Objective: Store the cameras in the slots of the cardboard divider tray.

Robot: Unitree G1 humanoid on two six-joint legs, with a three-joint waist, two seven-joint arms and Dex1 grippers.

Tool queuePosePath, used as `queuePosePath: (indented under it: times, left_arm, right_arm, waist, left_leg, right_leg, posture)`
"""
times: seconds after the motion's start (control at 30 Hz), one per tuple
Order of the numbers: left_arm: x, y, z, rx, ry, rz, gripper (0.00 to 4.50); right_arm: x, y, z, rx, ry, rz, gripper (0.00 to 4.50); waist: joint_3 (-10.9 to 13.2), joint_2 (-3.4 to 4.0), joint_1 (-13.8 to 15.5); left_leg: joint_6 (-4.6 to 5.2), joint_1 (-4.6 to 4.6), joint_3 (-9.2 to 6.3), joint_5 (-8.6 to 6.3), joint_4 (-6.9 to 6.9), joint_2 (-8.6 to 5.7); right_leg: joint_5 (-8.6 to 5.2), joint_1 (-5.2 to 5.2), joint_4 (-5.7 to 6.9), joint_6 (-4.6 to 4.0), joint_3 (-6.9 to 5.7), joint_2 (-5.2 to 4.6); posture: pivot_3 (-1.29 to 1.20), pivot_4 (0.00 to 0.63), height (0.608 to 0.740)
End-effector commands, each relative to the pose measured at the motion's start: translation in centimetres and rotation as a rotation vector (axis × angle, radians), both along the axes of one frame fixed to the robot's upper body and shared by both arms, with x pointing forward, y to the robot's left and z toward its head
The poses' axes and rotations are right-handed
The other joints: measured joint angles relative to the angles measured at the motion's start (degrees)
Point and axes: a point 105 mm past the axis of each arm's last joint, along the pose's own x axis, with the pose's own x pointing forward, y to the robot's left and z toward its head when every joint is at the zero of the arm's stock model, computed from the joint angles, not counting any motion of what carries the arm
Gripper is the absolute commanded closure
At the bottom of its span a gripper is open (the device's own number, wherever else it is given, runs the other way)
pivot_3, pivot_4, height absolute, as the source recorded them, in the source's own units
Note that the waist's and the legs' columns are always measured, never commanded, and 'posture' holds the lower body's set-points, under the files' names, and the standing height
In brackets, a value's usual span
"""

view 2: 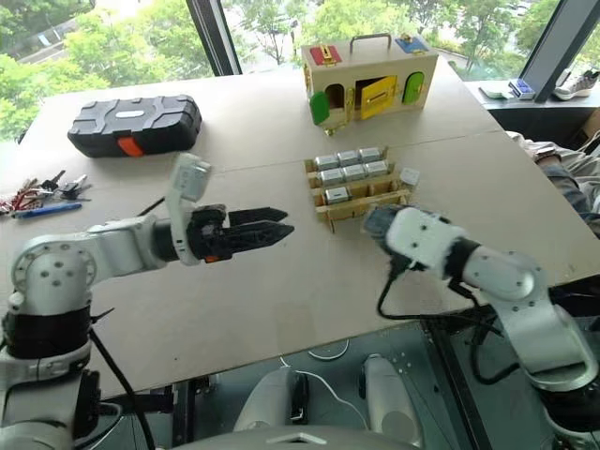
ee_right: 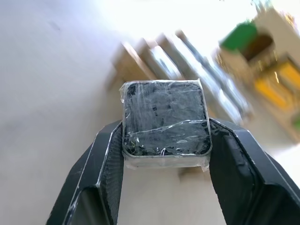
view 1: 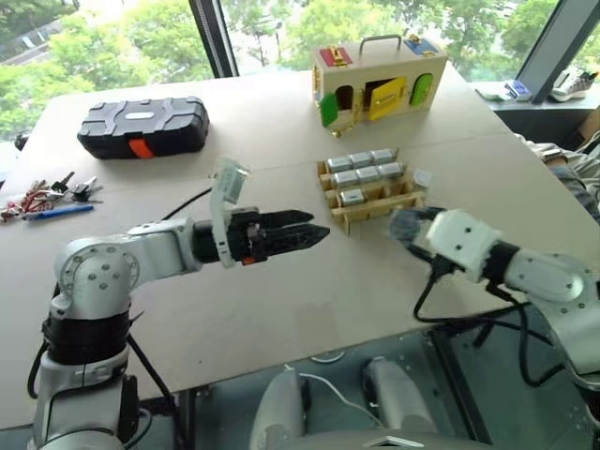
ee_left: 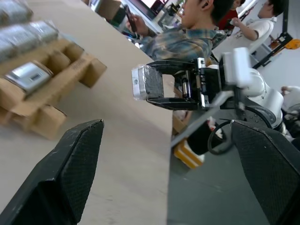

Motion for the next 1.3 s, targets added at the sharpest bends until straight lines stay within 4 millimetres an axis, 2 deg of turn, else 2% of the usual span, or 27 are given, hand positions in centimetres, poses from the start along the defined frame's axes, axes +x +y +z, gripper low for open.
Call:
queuePosePath:
  times: [0.03, 0.27, 0.37, 0.53, 0.57, 0.63, 0.7, 0.8, 0.83, 0.97, 1.07, 1.2, 1.3]
  left_arm:
    - [0.7, -1.4, 0.5, -0.036, 0.038, -0.005, 0.00]
    - [2.0, -2.8, 0.8, -0.079, 0.080, 0.010, 0.00]
    - [2.0, -3.1, 0.6, -0.073, 0.087, 0.002, 0.79]
    - [2.0, -3.6, 0.4, -0.080, 0.093, -0.006, 3.31]
    - [2.0, -3.7, 0.3, -0.082, 0.094, -0.010, 3.62]
    - [2.0, -3.8, 0.4, -0.086, 0.090, -0.019, 3.68]
    - [2.2, -3.9, 0.7, -0.089, 0.074, -0.017, 3.68]
    - [3.4, -4.5, 1.5, -0.056, -0.042, 0.010, 3.69]
    - [3.9, -5.0, 1.8, -0.037, -0.104, 0.013, 3.69]
    - [6.0, -7.7, 2.2, 0.058, -0.357, -0.033, 3.69]
    - [8.4, -9.5, 1.4, 0.148, -0.465, -0.058, 3.69]
    - [11.0, -11.2, -0.1, 0.264, -0.604, -0.117, 3.69]
    - [12.3, -12.3, -0.4, 0.285, -0.643, -0.132, 3.69]
  right_arm:
    - [-0.7, 3.0, 2.6, 0.043, -0.115, 0.089, 2.06]
    - [-0.6, 3.8, 3.2, 0.046, -0.140, 0.150, 2.06]
    - [-0.7, 3.9, 3.3, 0.052, -0.137, 0.168, 2.25]
    - [-0.7, 4.0, 3.5, 0.076, -0.129, 0.179, 2.25]
    - [-0.8, 4.1, 3.4, 0.088, -0.104, 0.188, 2.25]
    - [-0.8, 4.0, 3.3, 0.112, -0.068, 0.195, 2.25]
    - [-0.7, 3.7, 3.4, 0.133, -0.049, 0.183, 1.46]
    - [0.5, 1.4, 3.2, 0.171, -0.033, 0.055, 0.21]
    - [0.7, 0.3, 2.8, 0.187, -0.005, 0.015, 0.10]
    - [0.8, -4.6, 2.6, 0.246, 0.045, -0.130, 0.10]
    - [-0.4, -7.1, 3.5, 0.311, 0.053, -0.155, 0.10]
    - [-1.7, -8.6, 3.8, 0.332, 0.063, -0.193, 0.10]
    - [-2.1, -8.8, 3.9, 0.336, 0.041, -0.223, 0.10]
  waist:
    - [-0.01, -0.02, 0.45]
    - [-0.02, -0.04, 1.23]
    - [-0.02, -0.04, 1.23]
    - [-0.02, -0.04, 1.21]
    - [-0.02, -0.04, 1.21]
    - [-0.02, -0.04, 1.21]
    - [-0.02, -0.04, 1.21]
    - [-0.02, -0.05, 1.50]
    - [-0.03, -0.07, 1.93]
    - [-0.04, -0.08, 2.98]
    - [-0.04, -0.07, 3.46]
    - [-0.03, -0.03, 3.00]
    - [-0.02, -0.06, 2.45]
  left_leg:
    - [-0.05, -0.01, -0.01, 0.03, 0.01, 0.00]
    - [-0.08, -0.22, -0.04, 0.04, 0.02, -0.25]
    - [-0.08, -0.25, -0.04, 0.04, 0.02, -0.30]
    - [-0.08, -0.22, -0.10, 0.04, 0.02, -0.31]
    - [-0.08, -0.23, -0.10, 0.05, 0.02, -0.31]
    - [-0.08, -0.20, -0.11, 0.05, 0.02, -0.31]
    - [-0.09, -0.19, -0.13, 0.05, 0.02, -0.31]
    - [-0.09, -0.22, -0.18, 0.05, 0.02, -0.33]
    - [-0.09, -0.22, -0.18, 0.05, 0.02, -0.35]
    - [-0.09, -0.35, -0.35, 0.06, 0.03, -0.56]
    - [-0.09, -0.35, -0.34, 0.05, 0.04, -0.67]
    - [-0.06, -0.38, -0.53, 0.05, 0.02, -0.67]
    - [-0.05, -0.41, -0.53, 0.05, 0.04, -0.70]
  right_leg:
    - [0.01, 0.00, 0.02, -0.02, 0.00, 0.00]
    - [0.14, 0.01, -0.14, -0.24, -0.03, -0.24]
    - [0.15, 0.01, -0.18, -0.24, -0.02, -0.30]
    - [0.14, 0.02, -0.15, -0.24, -0.03, -0.27]
    - [0.14, 0.02, -0.15, -0.24, -0.03, -0.27]
    - [0.14, 0.03, -0.13, -0.23, -0.03, -0.26]
    - [0.14, 0.03, -0.12, -0.23, -0.04, -0.25]
    - [0.14, 0.04, -0.13, -0.23, -0.06, -0.24]
    - [0.14, 0.05, -0.13, -0.24, -0.06, -0.25]
    - [0.14, 0.09, -0.22, -0.26, -0.04, -0.32]
    - [0.14, 0.15, -0.27, -0.26, 0.08, -0.34]
    - [0.08, 0.18, -0.30, -0.16, 0.05, -0.24]
    - [0.00, 0.17, -0.30, -0.03, 0.07, -0.25]
  posture:
    - [0.00, 0.150, 0.740]
    - [0.00, 0.150, 0.740]
    - [0.00, 0.150, 0.740]
    - [0.00, 0.150, 0.740]
    - [0.00, 0.150, 0.740]
    - [0.00, 0.150, 0.740]
    - [0.00, 0.150, 0.740]
    - [0.00, 0.150, 0.740]
    - [0.00, 0.150, 0.740]
    - [0.00, 0.150, 0.740]
    - [0.00, 0.150, 0.740]
    - [0.00, 0.150, 0.740]
    - [0.00, 0.150, 0.740]
